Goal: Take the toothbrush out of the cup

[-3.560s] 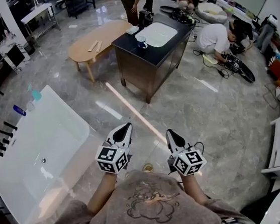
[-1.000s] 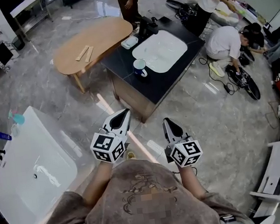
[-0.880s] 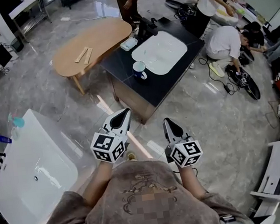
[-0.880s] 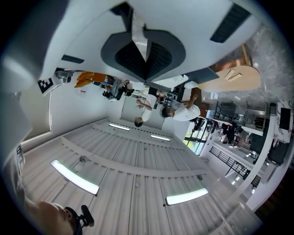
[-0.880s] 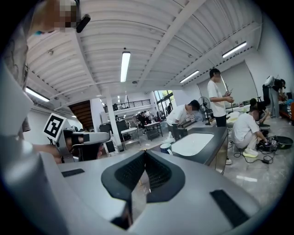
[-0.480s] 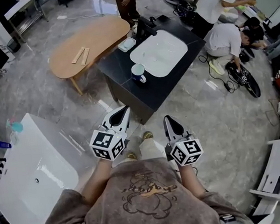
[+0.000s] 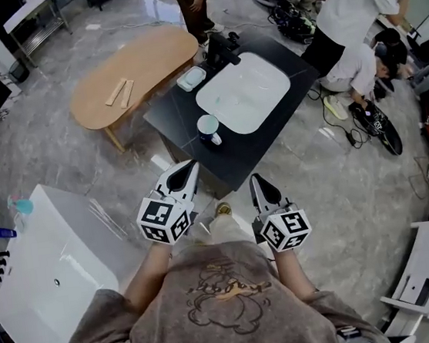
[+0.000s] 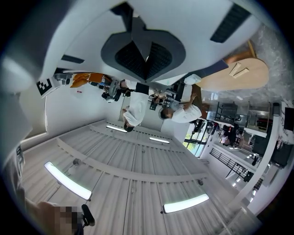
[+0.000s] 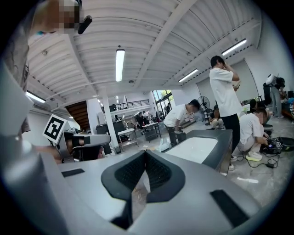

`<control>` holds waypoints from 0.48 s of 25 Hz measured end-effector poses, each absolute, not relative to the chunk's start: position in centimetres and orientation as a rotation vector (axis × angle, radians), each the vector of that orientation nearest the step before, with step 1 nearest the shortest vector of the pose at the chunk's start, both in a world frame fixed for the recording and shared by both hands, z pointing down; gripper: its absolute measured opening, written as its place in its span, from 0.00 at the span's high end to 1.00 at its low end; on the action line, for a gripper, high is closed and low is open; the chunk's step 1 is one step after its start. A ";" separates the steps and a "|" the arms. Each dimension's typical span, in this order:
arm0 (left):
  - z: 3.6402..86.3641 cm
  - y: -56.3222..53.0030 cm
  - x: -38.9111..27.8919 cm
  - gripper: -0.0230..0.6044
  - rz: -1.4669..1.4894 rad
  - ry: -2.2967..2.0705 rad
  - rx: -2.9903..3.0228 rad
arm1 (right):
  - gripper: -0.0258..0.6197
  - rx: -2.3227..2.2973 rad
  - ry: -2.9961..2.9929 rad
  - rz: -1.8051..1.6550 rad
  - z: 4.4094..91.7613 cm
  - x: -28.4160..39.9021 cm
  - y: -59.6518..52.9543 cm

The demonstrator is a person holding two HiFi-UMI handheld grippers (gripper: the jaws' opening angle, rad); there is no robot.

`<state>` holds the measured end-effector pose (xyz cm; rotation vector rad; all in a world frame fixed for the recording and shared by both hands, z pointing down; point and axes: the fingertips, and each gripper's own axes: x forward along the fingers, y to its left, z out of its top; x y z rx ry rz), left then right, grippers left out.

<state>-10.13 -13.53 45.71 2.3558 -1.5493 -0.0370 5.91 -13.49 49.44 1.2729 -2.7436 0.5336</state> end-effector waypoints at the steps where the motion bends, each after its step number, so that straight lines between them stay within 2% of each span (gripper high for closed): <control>1: 45.8 -14.4 -10.1 0.93 -0.037 -1.552 2.354 | 0.96 1.268 -2.744 0.532 49.5 5.9 -14.3; 12: 46.2 -23.7 -8.9 0.93 -0.039 -1.626 2.297 | 0.95 1.177 -2.756 0.543 50.2 7.8 -24.4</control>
